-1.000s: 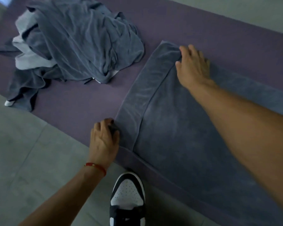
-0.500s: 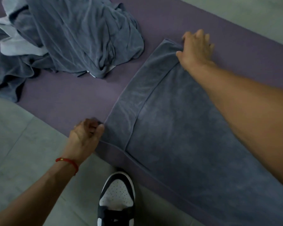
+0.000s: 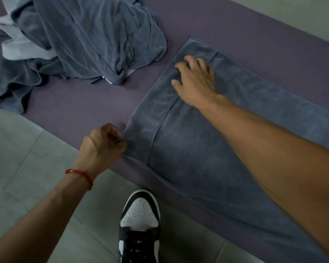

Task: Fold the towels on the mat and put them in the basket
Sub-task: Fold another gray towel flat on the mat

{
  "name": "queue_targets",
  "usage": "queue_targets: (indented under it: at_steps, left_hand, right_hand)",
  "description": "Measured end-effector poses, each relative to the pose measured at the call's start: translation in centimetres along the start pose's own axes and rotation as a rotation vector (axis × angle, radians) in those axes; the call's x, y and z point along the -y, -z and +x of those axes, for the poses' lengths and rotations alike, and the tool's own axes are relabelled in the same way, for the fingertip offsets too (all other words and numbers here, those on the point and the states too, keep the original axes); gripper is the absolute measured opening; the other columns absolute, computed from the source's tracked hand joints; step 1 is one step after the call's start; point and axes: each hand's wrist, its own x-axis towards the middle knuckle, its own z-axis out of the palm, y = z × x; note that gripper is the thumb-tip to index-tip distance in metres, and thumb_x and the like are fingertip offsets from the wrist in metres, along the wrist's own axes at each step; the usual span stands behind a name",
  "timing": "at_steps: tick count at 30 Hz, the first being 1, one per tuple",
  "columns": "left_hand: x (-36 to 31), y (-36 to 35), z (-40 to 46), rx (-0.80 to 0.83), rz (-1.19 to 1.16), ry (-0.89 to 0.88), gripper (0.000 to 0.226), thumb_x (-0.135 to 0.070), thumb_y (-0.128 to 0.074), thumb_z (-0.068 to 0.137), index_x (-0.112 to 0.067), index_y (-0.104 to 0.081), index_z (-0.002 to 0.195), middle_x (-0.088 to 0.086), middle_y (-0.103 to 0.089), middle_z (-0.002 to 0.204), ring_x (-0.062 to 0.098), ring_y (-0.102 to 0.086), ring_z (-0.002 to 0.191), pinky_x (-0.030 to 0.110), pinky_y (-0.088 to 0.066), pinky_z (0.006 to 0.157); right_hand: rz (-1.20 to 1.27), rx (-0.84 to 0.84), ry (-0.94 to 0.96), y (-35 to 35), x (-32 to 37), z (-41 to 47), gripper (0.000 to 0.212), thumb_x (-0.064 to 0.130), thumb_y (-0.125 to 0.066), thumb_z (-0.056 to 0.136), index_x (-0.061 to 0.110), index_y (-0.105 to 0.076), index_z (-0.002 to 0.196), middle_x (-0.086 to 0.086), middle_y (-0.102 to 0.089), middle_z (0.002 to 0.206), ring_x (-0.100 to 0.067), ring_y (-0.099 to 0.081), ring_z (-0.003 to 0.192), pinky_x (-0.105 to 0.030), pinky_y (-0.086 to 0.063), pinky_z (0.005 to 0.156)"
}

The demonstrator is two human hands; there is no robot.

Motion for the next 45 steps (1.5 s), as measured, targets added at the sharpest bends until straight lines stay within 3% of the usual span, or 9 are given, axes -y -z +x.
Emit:
queue_targets:
  at_steps: [3,8,11,14,20,26,35,42,45]
  left_hand:
    - [-3.5,1.8,-2.3,0.022,-0.169,-0.162,0.014,-0.019,-0.076,0.077,-0.024,-0.064,0.080,-0.006,-0.067,0.075,0.013,-0.066,0.072,0.026,-0.051,0.065]
    - [-7.7,1.7,-5.9,0.310,-0.397,-0.388,0.014,-0.018,-0.081,0.080,-0.024,-0.070,0.087,-0.008,-0.072,0.081,0.006,-0.069,0.075,0.020,-0.056,0.073]
    - [-8.1,0.2,-6.0,0.444,-0.442,-0.451,0.010,-0.018,-0.071,0.089,-0.022,-0.071,0.098,-0.006,-0.074,0.091,0.008,-0.070,0.086,0.023,-0.056,0.075]
    - [-9.2,-1.9,-4.3,0.182,-0.217,-0.607,0.021,-0.017,-0.061,0.086,-0.026,-0.064,0.105,-0.013,-0.067,0.099,0.002,-0.062,0.087,0.016,-0.048,0.073]
    - [-17.8,-7.8,-0.5,0.091,0.324,-1.140,0.059,-0.032,-0.045,0.078,-0.015,-0.049,0.134,0.013,-0.050,0.131,0.037,-0.051,0.110,0.050,-0.046,0.090]
    - [-27.5,-12.2,-0.7,0.145,0.773,-1.401,0.078,-0.013,-0.064,0.080,-0.023,-0.033,0.150,0.011,-0.024,0.155,0.039,-0.036,0.130,0.053,-0.050,0.084]
    - [-39.3,-20.7,-1.4,0.237,0.827,-1.414,0.058,-0.030,-0.050,0.099,-0.026,-0.028,0.152,0.007,-0.030,0.156,0.031,-0.026,0.143,0.057,-0.024,0.114]
    - [-43.3,-25.6,-2.1,0.343,0.888,-1.237,0.065,-0.014,-0.065,0.087,-0.027,-0.040,0.146,0.024,-0.047,0.128,0.045,-0.046,0.119,0.048,-0.038,0.105]
    - [-45.2,-26.1,-3.2,0.309,0.877,-1.277,0.033,-0.004,-0.067,0.083,-0.007,-0.064,0.116,0.026,-0.060,0.112,0.041,-0.051,0.112,0.038,-0.039,0.096]
  right_hand:
    - [0.305,-0.037,-0.244,1.5,2.6,-2.6,0.048,0.055,-0.054,0.088,0.015,-0.059,0.114,-0.007,-0.066,0.114,-0.027,-0.063,0.105,-0.038,-0.048,0.082]
    - [0.931,0.620,-0.460,3.1,3.6,-8.4,0.036,0.040,-0.068,0.082,0.009,-0.064,0.100,-0.011,-0.072,0.083,-0.024,-0.071,0.070,-0.032,-0.058,0.057]
    - [1.025,0.500,-0.486,2.9,-0.3,-11.7,0.032,0.017,-0.065,0.075,0.010,-0.059,0.106,-0.012,-0.070,0.098,-0.025,-0.072,0.088,-0.034,-0.062,0.065]
    - [0.893,0.453,-0.455,4.0,-5.6,-16.2,0.030,0.018,-0.065,0.070,0.015,-0.063,0.100,-0.003,-0.068,0.089,-0.017,-0.065,0.078,-0.027,-0.051,0.054]
    - [0.721,0.440,-0.547,6.8,-15.0,-29.0,0.019,0.015,-0.067,0.080,0.022,-0.069,0.098,0.010,-0.072,0.092,-0.008,-0.067,0.086,-0.024,-0.051,0.068]
    - [0.638,0.306,-0.796,3.9,-21.2,-40.2,0.010,0.023,-0.068,0.081,0.016,-0.064,0.076,-0.004,-0.069,0.077,-0.027,-0.068,0.083,-0.039,-0.051,0.072]
    - [0.700,-0.344,-1.067,-0.8,-18.7,-43.9,0.020,0.028,-0.061,0.097,0.013,-0.067,0.109,0.000,-0.065,0.076,-0.027,-0.064,0.081,-0.024,-0.041,0.073]
    - [1.067,-0.159,-1.091,-2.7,-17.6,-45.9,0.033,0.040,-0.072,0.085,0.022,-0.059,0.110,0.010,-0.064,0.096,-0.013,-0.062,0.093,-0.027,-0.045,0.075]
    - [1.340,-0.219,-1.053,-3.2,-18.3,-48.0,0.023,0.021,-0.075,0.084,0.029,-0.065,0.104,0.009,-0.069,0.094,-0.006,-0.067,0.089,-0.029,-0.057,0.084]
